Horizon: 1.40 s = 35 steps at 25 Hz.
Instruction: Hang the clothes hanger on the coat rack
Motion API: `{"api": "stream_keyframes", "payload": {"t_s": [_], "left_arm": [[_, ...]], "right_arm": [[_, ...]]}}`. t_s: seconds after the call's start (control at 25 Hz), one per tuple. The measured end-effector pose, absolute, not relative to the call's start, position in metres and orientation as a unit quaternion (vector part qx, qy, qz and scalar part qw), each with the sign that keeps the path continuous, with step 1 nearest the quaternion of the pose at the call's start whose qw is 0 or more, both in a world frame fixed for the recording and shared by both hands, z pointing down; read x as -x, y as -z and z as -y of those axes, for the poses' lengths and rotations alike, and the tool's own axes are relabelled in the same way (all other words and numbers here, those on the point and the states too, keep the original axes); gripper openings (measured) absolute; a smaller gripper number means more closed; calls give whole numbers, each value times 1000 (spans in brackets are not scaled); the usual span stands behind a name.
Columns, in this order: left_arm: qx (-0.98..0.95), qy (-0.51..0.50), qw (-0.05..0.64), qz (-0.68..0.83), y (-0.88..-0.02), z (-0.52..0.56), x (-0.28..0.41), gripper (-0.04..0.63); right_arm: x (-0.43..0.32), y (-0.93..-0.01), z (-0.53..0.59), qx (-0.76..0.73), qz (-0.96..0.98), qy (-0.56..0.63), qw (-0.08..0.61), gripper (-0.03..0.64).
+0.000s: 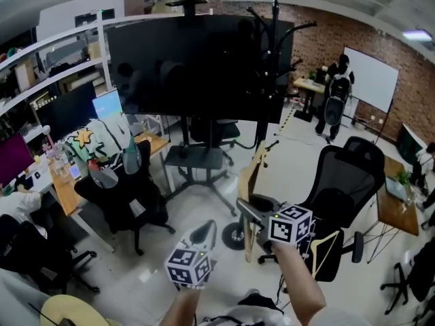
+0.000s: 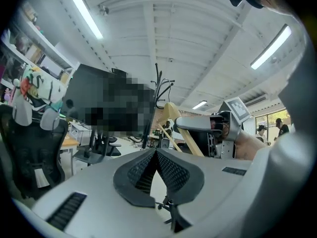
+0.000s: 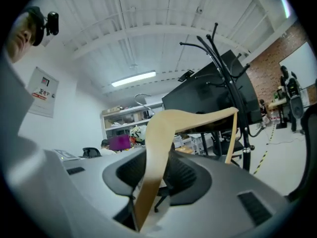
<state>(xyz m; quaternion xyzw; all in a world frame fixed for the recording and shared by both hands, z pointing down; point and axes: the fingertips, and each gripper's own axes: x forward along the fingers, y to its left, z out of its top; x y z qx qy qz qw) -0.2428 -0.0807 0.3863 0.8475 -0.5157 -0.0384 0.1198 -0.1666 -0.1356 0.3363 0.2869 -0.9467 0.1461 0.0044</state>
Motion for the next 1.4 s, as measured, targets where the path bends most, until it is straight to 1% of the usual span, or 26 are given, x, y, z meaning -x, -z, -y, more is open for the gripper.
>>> {"api": "stream_keyframes", "payload": {"t_s": [0.2,0.36,0.72,1.0,1.24,1.4], "left_arm": [[-824,54,114,553,-379,78,292,-9],[-808,59,99,578,-366,85,315,-9],[-789,54,67,608,-339,127,352,-9],[-799,41,42,599,-317,173,343,-9],[-801,34,30,597,-307,198,345,-9],[-799,34,31,600,-308,212,348,-9]], "right_arm": [[213,-319,155,-241,956,-168,-15,158],[242,-303,181,-204,961,-184,-40,156],[294,-245,253,-124,955,-239,-126,156],[291,-212,313,-126,946,-247,-169,156],[273,-198,369,-147,911,-303,-237,156],[256,-187,408,-155,893,-308,-290,156]]}}
